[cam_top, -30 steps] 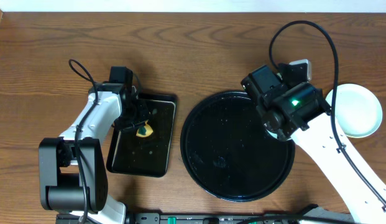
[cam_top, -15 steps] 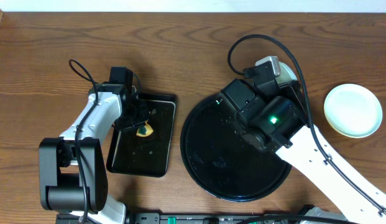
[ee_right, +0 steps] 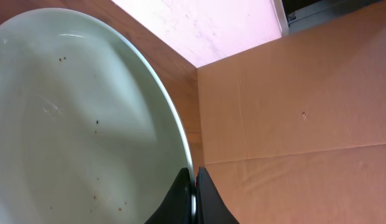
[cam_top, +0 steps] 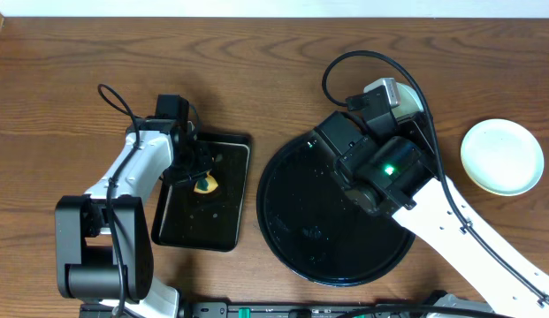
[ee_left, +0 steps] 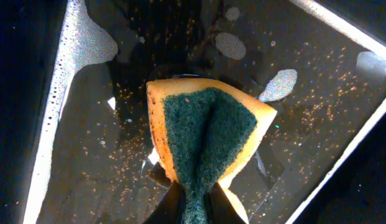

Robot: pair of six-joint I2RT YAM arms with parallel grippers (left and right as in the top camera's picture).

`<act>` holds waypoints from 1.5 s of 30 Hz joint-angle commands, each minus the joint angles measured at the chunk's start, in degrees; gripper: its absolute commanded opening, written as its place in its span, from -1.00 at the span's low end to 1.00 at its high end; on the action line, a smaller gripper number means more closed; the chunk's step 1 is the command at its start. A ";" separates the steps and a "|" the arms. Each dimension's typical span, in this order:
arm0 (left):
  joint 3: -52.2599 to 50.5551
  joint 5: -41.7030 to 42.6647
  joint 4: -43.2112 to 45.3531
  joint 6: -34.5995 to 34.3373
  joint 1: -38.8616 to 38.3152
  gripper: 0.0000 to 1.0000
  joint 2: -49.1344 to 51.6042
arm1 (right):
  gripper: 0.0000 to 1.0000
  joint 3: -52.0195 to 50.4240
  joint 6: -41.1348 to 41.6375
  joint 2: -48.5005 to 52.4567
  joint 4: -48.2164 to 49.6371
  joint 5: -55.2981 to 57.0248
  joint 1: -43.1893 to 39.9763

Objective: Clean dirty plates on tray and stack at the side
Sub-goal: 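Lower the light-blue plate onto the stack at right with the right gripper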

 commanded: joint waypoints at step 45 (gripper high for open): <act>-0.46 0.33 -0.04 0.55 0.04 -0.85 -0.31 | -0.97 1.07 17.66 20.96 10.56 -61.70 -78.05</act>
